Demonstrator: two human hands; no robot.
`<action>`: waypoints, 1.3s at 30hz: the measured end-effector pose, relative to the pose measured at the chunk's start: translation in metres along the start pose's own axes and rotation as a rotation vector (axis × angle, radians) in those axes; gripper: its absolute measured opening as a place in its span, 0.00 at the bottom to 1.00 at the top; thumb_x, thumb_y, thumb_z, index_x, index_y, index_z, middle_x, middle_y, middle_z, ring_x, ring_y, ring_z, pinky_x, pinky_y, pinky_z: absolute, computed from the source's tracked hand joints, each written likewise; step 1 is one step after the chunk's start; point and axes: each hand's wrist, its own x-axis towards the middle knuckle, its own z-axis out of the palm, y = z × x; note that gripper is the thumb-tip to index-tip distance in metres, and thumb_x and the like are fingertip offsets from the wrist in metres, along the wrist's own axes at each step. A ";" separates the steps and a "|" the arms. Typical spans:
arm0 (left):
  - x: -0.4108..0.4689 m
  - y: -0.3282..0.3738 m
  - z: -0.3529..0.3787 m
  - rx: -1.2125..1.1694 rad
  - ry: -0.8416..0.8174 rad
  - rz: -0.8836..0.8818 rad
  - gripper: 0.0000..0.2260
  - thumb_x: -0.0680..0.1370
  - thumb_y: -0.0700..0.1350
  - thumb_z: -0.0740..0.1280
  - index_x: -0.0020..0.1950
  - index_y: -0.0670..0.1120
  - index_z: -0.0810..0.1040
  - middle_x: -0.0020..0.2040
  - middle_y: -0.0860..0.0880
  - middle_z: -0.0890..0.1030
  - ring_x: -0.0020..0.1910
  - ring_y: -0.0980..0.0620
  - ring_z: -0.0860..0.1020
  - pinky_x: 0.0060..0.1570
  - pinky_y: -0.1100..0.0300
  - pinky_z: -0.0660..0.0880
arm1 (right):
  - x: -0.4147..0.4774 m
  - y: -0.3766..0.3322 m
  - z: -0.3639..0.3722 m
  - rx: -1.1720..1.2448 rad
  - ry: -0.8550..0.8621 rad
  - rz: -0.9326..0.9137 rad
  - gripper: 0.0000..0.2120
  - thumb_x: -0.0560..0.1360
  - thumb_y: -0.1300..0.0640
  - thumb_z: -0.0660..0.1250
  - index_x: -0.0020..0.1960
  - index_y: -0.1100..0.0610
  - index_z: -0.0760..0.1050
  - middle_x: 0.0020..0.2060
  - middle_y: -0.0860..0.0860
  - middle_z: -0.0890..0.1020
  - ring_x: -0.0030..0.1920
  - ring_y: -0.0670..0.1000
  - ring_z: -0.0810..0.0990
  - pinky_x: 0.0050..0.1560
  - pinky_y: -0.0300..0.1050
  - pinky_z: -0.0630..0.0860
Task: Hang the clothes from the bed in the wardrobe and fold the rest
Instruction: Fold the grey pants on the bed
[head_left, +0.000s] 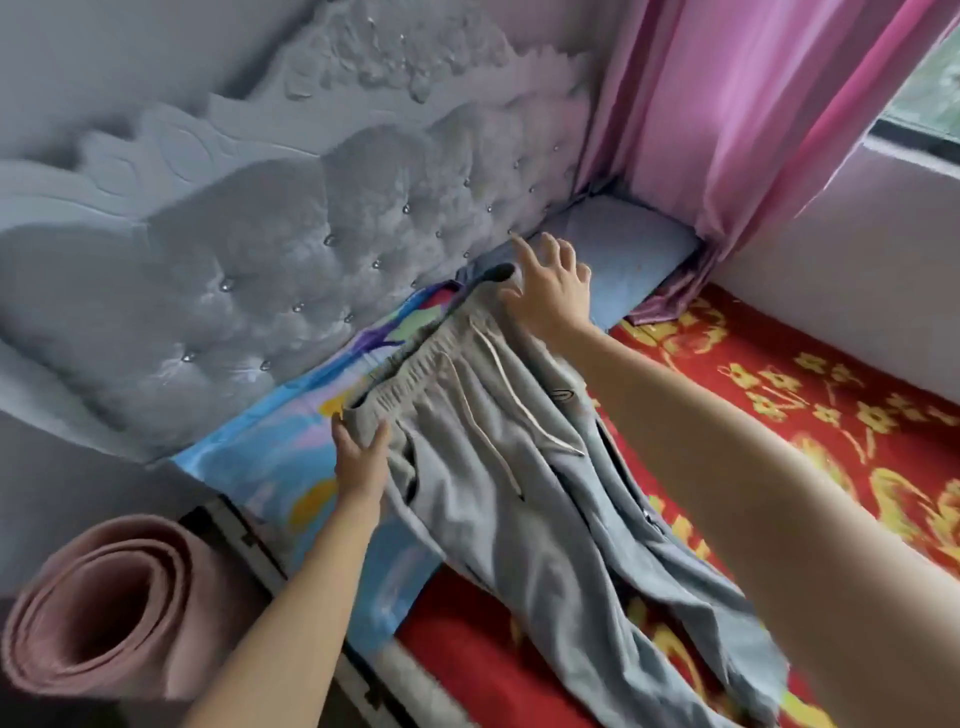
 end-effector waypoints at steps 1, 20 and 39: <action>0.006 -0.011 -0.008 0.121 0.008 -0.045 0.31 0.79 0.47 0.64 0.77 0.43 0.52 0.76 0.44 0.58 0.73 0.46 0.60 0.70 0.55 0.57 | -0.007 -0.013 0.016 -0.001 -0.026 -0.061 0.30 0.77 0.44 0.61 0.75 0.49 0.56 0.74 0.57 0.57 0.74 0.57 0.53 0.68 0.55 0.55; -0.126 -0.175 0.052 1.348 -0.680 0.270 0.32 0.80 0.54 0.58 0.77 0.49 0.44 0.78 0.47 0.47 0.75 0.47 0.51 0.70 0.54 0.56 | -0.383 0.160 0.147 0.080 -0.738 0.695 0.21 0.78 0.50 0.58 0.70 0.52 0.64 0.68 0.54 0.66 0.68 0.55 0.64 0.63 0.49 0.67; -0.249 -0.347 0.183 1.775 -1.132 0.609 0.32 0.80 0.54 0.56 0.77 0.51 0.42 0.78 0.44 0.44 0.76 0.47 0.47 0.72 0.52 0.52 | -0.554 0.297 0.246 0.620 -0.423 1.204 0.12 0.73 0.52 0.68 0.52 0.59 0.77 0.48 0.53 0.77 0.51 0.55 0.75 0.42 0.43 0.67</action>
